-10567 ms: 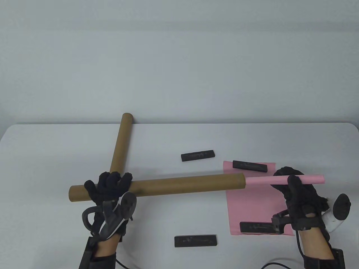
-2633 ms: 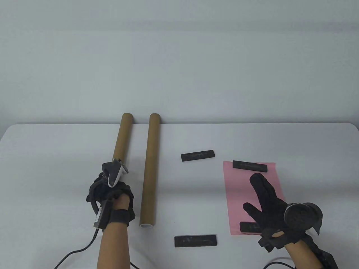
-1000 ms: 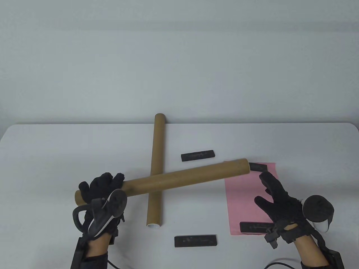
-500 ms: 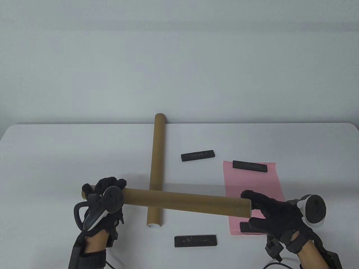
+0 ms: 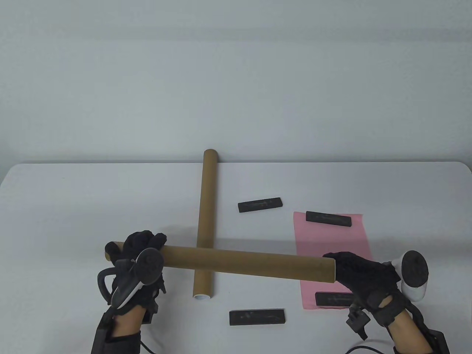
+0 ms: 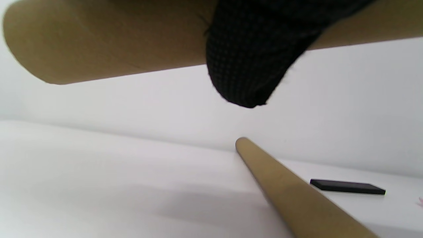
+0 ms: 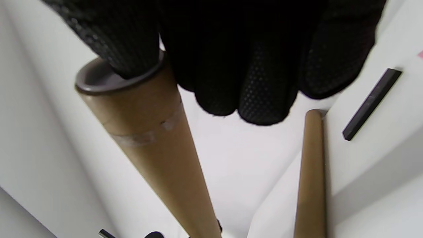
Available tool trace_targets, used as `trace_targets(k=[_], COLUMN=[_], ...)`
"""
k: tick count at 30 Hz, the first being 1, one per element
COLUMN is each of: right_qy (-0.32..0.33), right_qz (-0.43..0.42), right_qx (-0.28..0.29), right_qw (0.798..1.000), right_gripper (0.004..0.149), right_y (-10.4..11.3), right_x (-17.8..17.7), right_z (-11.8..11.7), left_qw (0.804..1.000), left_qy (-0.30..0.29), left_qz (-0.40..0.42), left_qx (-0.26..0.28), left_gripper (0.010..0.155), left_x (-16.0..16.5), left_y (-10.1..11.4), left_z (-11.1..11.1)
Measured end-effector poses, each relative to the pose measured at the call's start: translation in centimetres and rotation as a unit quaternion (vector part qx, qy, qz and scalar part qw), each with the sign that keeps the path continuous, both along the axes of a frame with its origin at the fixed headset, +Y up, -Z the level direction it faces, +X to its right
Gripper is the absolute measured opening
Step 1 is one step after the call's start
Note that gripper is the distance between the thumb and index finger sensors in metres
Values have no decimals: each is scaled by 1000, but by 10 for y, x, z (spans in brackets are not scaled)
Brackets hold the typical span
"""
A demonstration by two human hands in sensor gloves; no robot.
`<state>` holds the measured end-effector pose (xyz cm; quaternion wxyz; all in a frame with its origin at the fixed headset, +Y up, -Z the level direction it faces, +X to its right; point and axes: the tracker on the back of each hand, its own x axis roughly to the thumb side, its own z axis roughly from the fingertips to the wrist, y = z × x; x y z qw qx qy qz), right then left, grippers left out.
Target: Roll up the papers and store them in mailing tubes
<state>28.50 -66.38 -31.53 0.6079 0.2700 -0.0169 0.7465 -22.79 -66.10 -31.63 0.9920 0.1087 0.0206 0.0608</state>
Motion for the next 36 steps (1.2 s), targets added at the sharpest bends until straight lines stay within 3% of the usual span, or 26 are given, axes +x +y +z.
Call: trace_targets(k=[4, 7, 12, 16, 18, 21, 22, 23, 25, 29, 34, 36], right_qy=[-67, -144, -217, -305, -315, -350, -355, -354, -346, -346, -352, -351], right_qz=[56, 131, 158, 227, 290, 404, 456, 471, 548, 622, 669, 681], right_qx=[34, 82, 117, 156, 121, 43, -13, -28, -99, -175, -211, -213], right_qw=[996, 977, 956, 912, 896, 844, 816, 808, 756, 680, 620, 606], right_gripper=[42, 41, 39, 38, 38, 39, 39, 39, 39, 39, 39, 38], right_y=[6, 11, 15, 22, 24, 19, 10, 6, -14, -48, -78, -85], right_x=[6, 6, 7, 16, 25, 50, 65, 70, 92, 122, 138, 140], right_z=[3, 7, 12, 13, 3, -22, -39, -45, -69, -96, -110, -113], left_qw=[1000, 999, 997, 996, 995, 994, 994, 994, 994, 994, 994, 994], left_qy=[9, 16, 24, 46, 60, 79, 82, 84, 88, 95, 97, 96], left_qz=[-24, -46, -63, -72, -72, -69, -66, -65, -61, -57, -59, -60], left_qx=[9, 15, 23, 23, 21, 16, 13, 12, 9, 5, 0, -1], left_gripper=[72, 72, 73, 73, 73, 73, 73, 73, 73, 73, 73, 73], left_x=[7, 12, 18, 16, 12, 5, 3, 1, -2, -7, -9, -8], left_y=[1, 1, 2, 4, 3, 2, 2, 2, 1, -1, -3, -3], left_z=[3, 4, 6, 6, 6, 5, 4, 4, 3, 2, 3, 3])
